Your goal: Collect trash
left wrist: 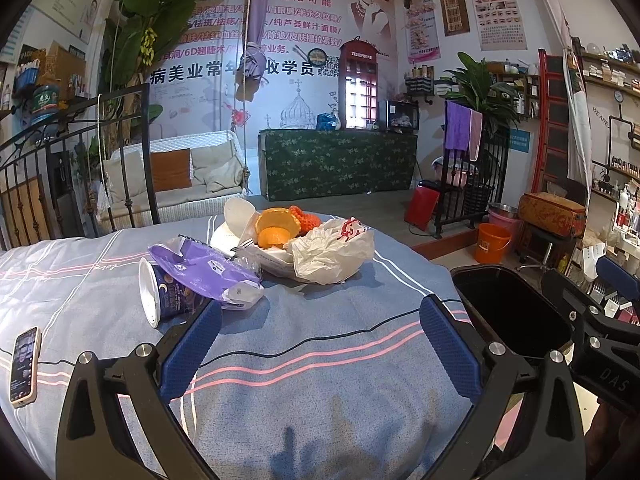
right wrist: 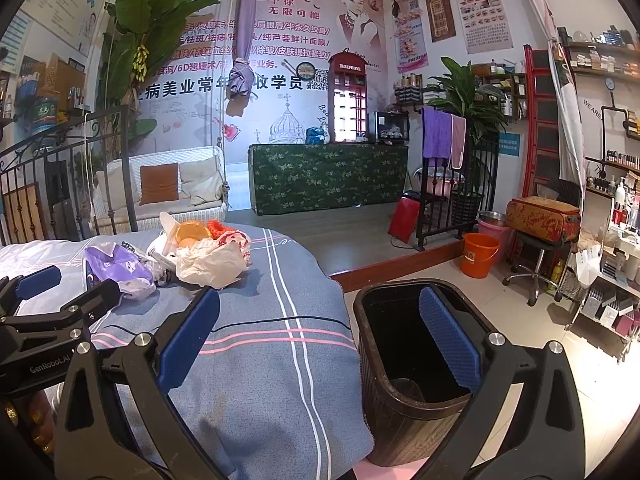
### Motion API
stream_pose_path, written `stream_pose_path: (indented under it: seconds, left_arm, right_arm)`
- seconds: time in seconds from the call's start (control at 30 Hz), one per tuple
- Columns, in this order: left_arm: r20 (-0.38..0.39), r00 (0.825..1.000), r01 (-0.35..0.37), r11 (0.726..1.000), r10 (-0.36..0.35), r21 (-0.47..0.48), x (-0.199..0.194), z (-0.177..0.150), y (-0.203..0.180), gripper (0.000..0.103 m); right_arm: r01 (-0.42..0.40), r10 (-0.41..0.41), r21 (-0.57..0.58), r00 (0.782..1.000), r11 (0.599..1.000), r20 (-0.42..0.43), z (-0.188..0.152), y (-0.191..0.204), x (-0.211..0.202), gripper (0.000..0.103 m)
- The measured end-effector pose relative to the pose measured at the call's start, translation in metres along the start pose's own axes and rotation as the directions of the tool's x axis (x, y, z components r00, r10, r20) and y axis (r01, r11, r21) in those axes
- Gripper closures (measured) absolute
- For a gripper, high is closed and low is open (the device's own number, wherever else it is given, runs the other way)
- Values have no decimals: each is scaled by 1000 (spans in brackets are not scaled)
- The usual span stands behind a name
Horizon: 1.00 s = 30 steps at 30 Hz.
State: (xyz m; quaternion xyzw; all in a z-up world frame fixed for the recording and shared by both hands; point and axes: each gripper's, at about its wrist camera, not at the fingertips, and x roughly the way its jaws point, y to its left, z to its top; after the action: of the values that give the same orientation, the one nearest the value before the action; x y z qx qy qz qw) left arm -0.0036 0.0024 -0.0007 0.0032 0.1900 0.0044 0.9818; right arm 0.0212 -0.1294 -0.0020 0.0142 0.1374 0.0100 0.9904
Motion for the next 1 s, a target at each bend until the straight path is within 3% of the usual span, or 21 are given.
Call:
stream_pose_path:
  seconds: [1.0]
  left_arm:
    - [-10,1000,1,1000,-1,-4,7,-6,2,5]
  right_arm:
    - [-2,2,7,1000,1000,-7,-2,-2,1,5]
